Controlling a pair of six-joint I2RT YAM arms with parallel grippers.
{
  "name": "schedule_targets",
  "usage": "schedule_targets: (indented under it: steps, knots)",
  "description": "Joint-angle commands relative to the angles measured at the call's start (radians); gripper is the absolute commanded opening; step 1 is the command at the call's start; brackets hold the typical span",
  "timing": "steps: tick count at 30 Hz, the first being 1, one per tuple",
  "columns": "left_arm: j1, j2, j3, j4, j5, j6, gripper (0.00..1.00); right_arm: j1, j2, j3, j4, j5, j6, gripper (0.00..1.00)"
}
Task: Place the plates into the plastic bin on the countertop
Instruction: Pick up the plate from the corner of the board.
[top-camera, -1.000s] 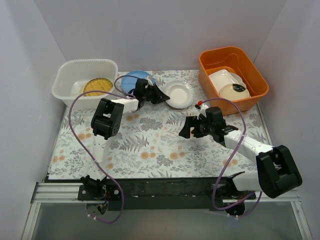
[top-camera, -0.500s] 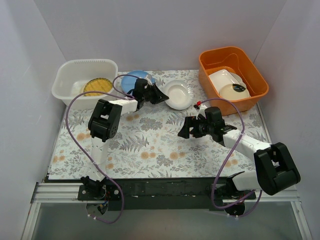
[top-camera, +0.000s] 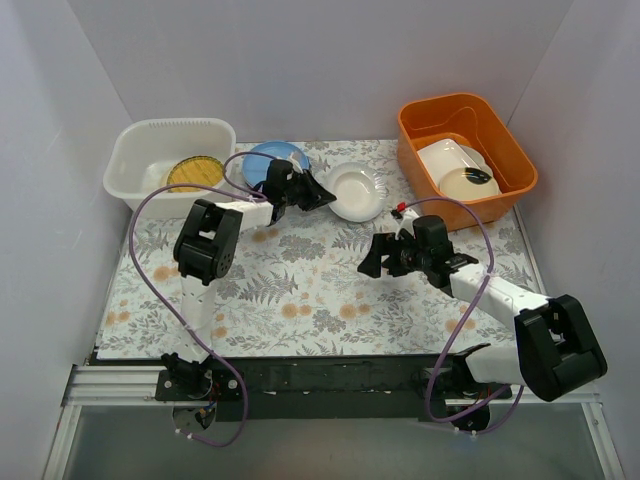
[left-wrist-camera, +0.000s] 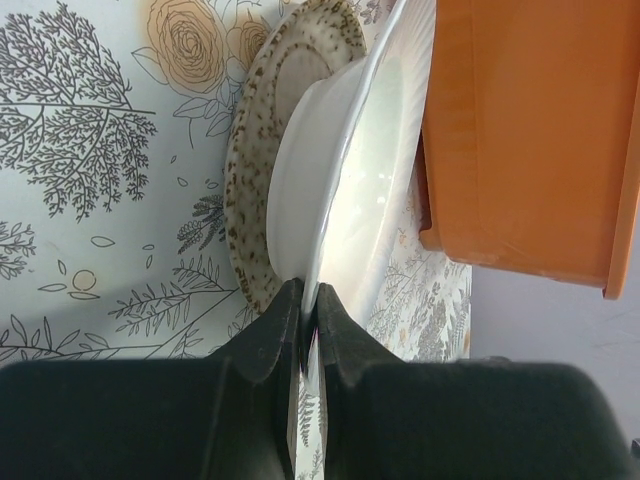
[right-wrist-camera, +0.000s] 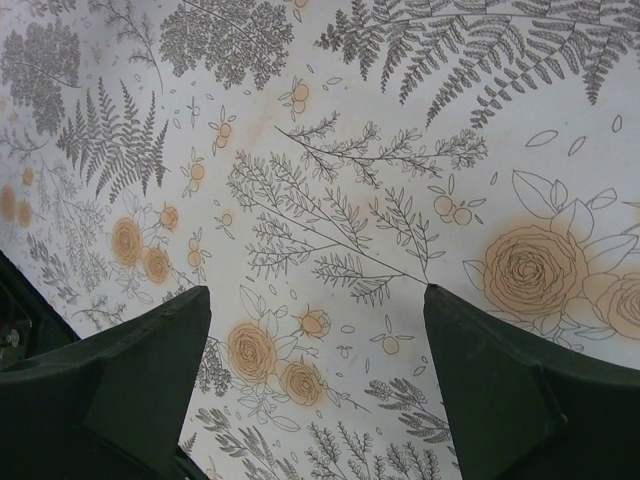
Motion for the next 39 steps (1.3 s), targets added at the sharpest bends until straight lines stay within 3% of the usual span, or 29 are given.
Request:
schedule_targets:
  steps: [1,14,27,39]
  knots:
    - [-0.003,-0.127,-0.019,-0.02,0.032,0.023,0.0,0.0,-0.031,-0.019,0.008,0.023,0.013,0.95]
    - [0.018,-0.341,-0.076,-0.073,0.039,0.055,0.0,0.0,0.013,-0.015,0.086,-0.039,0.031,0.98]
    - [0.083,-0.604,-0.154,-0.177,-0.04,0.118,0.0,0.002,0.122,0.036,0.141,-0.108,0.031,0.98]
    - [0.169,-0.616,-0.147,-0.18,0.009,0.114,0.0,0.002,0.015,-0.01,0.08,-0.051,0.02,0.98]
